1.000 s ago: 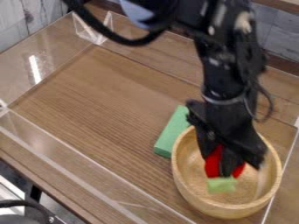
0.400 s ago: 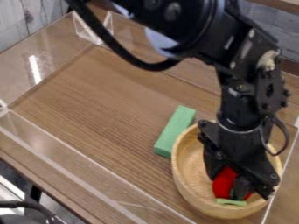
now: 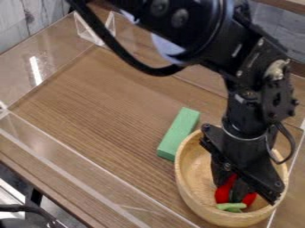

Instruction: Move the red fruit to the right

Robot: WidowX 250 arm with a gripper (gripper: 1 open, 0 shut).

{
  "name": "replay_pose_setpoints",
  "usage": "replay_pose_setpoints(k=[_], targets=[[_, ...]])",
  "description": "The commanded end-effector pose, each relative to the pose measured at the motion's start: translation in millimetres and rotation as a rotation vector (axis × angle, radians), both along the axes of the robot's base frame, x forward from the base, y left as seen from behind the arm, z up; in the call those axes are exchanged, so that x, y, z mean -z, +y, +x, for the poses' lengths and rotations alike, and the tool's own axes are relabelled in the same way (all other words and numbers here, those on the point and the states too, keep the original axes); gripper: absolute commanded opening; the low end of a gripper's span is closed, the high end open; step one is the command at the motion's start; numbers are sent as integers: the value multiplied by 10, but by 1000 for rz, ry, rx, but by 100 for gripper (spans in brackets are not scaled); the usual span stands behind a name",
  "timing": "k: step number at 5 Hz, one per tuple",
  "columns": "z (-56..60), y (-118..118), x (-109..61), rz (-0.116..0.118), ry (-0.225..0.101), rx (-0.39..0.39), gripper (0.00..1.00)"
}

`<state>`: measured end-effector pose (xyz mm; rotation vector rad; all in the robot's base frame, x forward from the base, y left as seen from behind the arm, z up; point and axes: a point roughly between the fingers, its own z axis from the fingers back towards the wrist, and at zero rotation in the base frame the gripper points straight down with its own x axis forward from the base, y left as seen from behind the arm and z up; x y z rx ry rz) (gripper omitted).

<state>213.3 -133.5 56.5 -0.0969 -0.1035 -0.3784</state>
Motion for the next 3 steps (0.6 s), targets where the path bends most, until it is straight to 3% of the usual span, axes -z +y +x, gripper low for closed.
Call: replay_pose_setpoints(k=[1, 3], targets=[[35, -11, -50, -6, -30, 7, 100], [58, 12, -10, 4, -43, -5, 100]])
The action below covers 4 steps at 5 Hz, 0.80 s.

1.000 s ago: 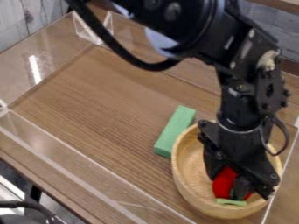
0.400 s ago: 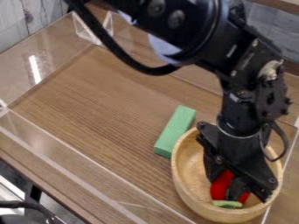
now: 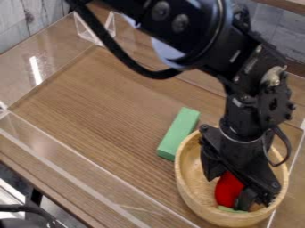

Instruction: Move the red fruit to the right

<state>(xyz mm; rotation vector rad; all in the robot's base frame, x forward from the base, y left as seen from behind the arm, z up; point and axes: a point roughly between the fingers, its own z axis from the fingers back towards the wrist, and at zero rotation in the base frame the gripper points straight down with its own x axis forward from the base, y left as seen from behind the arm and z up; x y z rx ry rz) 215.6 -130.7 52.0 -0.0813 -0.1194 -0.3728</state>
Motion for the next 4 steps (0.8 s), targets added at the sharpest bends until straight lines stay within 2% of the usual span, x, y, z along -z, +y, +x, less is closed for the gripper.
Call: replay_pose_setpoints(k=[1, 4], targets=[[48, -10, -54, -8, -30, -10, 100], [95, 10, -52, -7, -38, -41, 100]])
